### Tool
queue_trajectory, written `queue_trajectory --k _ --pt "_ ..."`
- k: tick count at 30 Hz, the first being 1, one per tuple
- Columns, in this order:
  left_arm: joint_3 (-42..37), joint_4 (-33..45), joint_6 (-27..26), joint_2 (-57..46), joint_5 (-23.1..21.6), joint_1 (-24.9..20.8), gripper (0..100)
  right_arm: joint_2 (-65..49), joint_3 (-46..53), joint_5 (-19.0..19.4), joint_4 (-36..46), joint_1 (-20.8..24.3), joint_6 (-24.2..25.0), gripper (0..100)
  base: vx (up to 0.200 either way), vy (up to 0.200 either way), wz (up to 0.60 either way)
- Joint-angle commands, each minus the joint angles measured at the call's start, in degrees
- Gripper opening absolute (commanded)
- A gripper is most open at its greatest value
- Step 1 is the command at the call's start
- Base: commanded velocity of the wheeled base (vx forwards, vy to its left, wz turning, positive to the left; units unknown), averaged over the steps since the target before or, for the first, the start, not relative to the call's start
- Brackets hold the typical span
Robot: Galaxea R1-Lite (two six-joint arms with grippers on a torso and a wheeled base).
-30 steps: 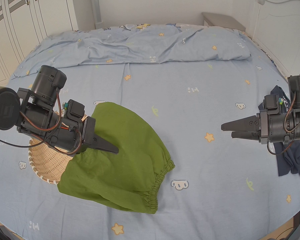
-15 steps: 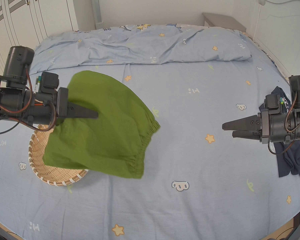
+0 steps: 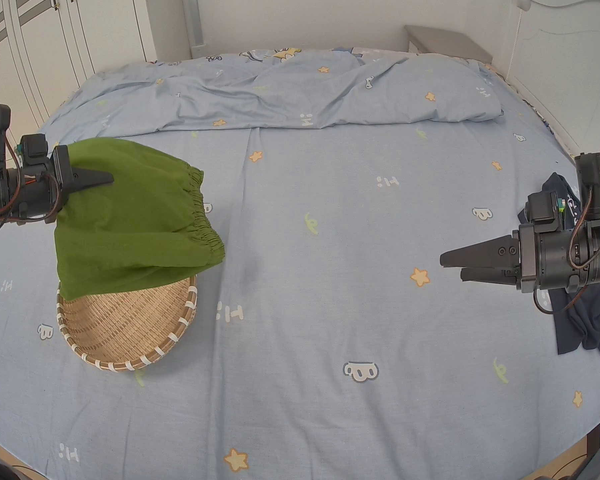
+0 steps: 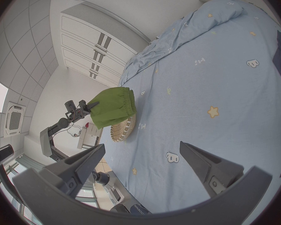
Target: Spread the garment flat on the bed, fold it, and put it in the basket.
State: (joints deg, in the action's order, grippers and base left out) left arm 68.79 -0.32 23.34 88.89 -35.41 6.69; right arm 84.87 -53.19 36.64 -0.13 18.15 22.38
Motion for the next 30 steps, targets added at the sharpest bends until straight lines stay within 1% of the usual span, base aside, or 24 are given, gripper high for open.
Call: queue_trajectory --k 1,2,4,9,11,12,13,15,16,17,18,22,27,30 --pt "-3.75 -0.12 0.39 1.46 0.61 1.31 0 -0.14 0.19 0.01 0.05 0.74 0.03 100 0.000 0.000 0.00" --pt "-4.19 -0.12 0.39 1.55 0.61 1.39 0 -0.14 0.19 0.01 0.05 0.74 0.03 100 0.000 0.000 0.00" --pt "-7.27 -0.12 0.56 2.16 0.52 3.41 0 -0.32 0.10 0.01 0.05 0.74 0.03 100 0.000 0.000 0.00" --pt "-9.64 0.84 0.56 4.36 0.87 5.52 0 -0.76 0.19 0.01 0.13 0.74 0.03 100 0.000 0.000 0.00" --pt "-8.94 2.87 0.47 7.70 3.60 7.11 0 -0.85 0.19 0.01 0.13 0.83 0.03 100 0.000 0.000 0.00" --pt "-8.76 3.04 0.47 8.23 4.04 7.11 0 -0.85 0.19 0.01 0.13 0.83 0.03 100 0.000 0.000 0.00" --pt "-7.00 5.33 0.39 11.13 7.90 6.75 0 -1.02 0.28 0.01 0.22 0.83 0.03 100 0.000 0.000 0.00" --pt "-5.16 7.61 0.39 13.59 11.60 6.32 0 -1.11 0.28 0.01 0.22 0.83 0.03 100 0.000 0.000 0.00" --pt "-4.98 7.79 0.39 13.76 11.86 6.32 0 -1.11 0.28 0.01 0.22 0.92 0.03 100 0.000 0.000 0.00" --pt "-3.05 11.13 0.39 16.22 14.50 5.44 0 -1.20 0.37 0.01 0.22 0.92 0.03 100 0.000 0.000 0.00" --pt "-1.99 12.89 0.39 17.10 15.46 4.82 0 -1.20 0.37 0.01 0.22 0.92 0.03 100 0.000 0.000 0.00" --pt "0.47 17.72 0.39 19.21 15.81 4.12 0 -1.11 0.37 0.01 0.22 1.36 0.03 100 0.000 0.000 0.00" --pt "4.95 25.63 0.12 22.55 16.08 2.54 0 -1.02 0.45 -0.08 0.22 1.80 0.03 100 0.000 0.000 0.00" --pt "6.97 27.91 0.03 25.19 18.27 1.31 0 -1.11 0.54 -0.08 0.22 1.80 0.12 100 0.000 0.000 0.00"
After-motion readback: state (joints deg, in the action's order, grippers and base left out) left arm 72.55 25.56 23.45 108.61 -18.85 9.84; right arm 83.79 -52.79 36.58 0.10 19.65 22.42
